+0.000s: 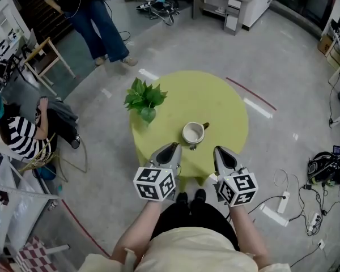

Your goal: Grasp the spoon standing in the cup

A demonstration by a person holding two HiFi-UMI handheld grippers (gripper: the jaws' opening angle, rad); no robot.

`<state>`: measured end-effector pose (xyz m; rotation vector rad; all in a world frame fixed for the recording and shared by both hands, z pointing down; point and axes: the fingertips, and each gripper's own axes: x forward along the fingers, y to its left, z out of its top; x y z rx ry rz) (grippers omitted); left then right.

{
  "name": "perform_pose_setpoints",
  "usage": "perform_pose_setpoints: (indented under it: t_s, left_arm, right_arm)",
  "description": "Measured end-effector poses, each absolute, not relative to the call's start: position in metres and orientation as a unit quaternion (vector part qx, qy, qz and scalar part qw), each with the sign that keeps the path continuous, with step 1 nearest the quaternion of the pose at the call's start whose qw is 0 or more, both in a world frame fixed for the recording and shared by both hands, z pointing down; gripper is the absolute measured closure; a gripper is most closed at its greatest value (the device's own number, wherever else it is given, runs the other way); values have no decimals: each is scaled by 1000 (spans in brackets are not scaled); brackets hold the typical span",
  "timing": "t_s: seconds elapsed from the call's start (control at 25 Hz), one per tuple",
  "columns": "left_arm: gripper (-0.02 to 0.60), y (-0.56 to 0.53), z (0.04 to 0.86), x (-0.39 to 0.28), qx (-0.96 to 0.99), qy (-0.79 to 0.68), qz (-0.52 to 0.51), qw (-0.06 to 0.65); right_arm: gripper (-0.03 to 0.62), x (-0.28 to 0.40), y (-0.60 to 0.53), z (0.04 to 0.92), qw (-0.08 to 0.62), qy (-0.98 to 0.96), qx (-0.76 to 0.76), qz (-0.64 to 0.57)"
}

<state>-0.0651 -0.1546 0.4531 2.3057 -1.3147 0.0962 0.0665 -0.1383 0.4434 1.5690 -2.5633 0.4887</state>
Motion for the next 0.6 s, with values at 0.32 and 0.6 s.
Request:
perform_pose_setpoints:
  t_s: [0.32,0.6]
  left_arm:
    - [540,-154,453,-67,843,-481,36,240]
    - [540,-154,455,-65,844,-477,40,241]
  right_arm:
    - [594,67,-137,443,48,-841,516,157]
    - [594,65,-135,445,48,-842,514,159]
